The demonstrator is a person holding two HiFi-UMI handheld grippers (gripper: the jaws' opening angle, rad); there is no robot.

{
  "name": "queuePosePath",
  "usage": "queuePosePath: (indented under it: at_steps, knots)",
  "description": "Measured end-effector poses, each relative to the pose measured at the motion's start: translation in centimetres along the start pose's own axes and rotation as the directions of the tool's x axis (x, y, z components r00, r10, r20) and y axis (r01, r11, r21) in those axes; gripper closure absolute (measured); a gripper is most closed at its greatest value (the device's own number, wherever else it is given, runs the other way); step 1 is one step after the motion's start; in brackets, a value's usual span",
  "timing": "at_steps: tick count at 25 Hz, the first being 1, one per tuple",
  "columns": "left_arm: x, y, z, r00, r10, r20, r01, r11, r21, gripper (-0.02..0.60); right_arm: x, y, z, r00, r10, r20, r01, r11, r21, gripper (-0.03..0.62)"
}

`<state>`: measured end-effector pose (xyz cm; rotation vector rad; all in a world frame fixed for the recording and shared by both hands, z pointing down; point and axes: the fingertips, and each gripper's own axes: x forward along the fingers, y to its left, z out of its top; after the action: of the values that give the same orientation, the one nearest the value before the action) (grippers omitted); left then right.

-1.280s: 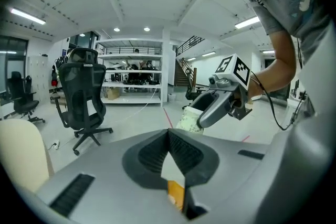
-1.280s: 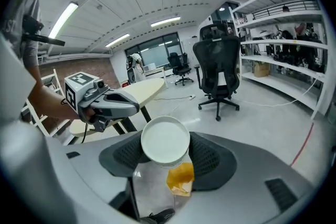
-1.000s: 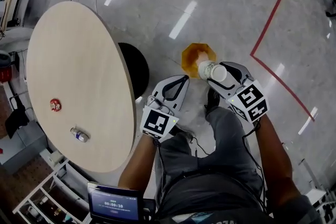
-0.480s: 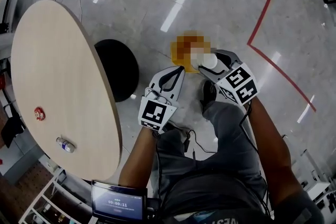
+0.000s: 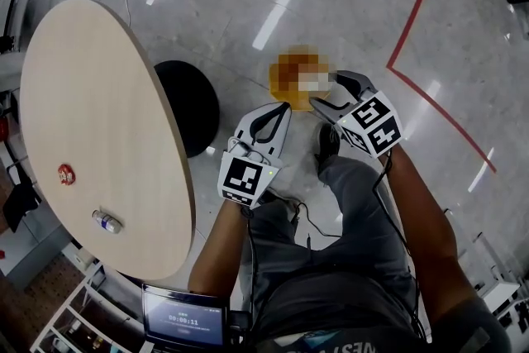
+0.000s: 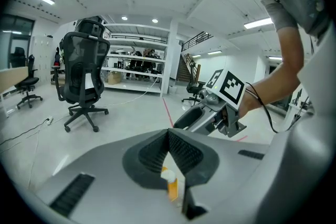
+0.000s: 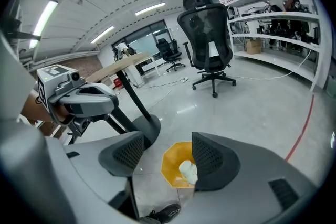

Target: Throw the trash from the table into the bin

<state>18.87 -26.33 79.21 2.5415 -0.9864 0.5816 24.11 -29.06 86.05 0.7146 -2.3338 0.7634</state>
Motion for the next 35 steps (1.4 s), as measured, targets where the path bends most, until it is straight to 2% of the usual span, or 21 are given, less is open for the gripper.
queuePosePath:
  at_steps: [7, 15, 22, 28, 31, 35]
  knots:
    - [-3.5, -2.4, 5.1, 1.000, -0.018, 0.023, 0.017, 1.000, 0.021, 0.540, -5.6, 1.5, 3.2, 0.998, -0.052, 0.044, 0.051, 0.998, 0.022, 0.319]
    - [-10.1, -6.4, 14.1, 0.996, -0.047, 0.075, 0.040, 0.995, 0.093, 0.540, -14.5, 6.1, 7.6, 0.987, -0.106, 0.123, 0.100, 0.994, 0.055, 0.319]
    - [-17.7, -9.0, 22.8, 0.984, -0.056, 0.169, 0.031, 0.988, 0.149, 0.540, -23.1, 12.1, 14.4, 0.965, -0.141, 0.219, 0.135, 0.990, 0.041, 0.321]
    - [-25.6, -8.6, 28.2, 0.965, -0.015, 0.261, -0.034, 0.983, 0.181, 0.540, -27.4, 18.9, 22.6, 0.937, -0.120, 0.329, 0.151, 0.986, -0.068, 0.322]
    - [-30.6, -8.7, 30.4, 0.953, 0.012, 0.303, -0.072, 0.979, 0.188, 0.540, -29.8, 23.3, 26.8, 0.912, -0.120, 0.392, 0.180, 0.976, -0.121, 0.426]
    - [-33.4, -8.1, 30.3, 0.940, 0.048, 0.339, -0.121, 0.973, 0.198, 0.540, -30.8, 25.8, 29.3, 0.876, -0.113, 0.469, 0.213, 0.963, -0.166, 0.575]
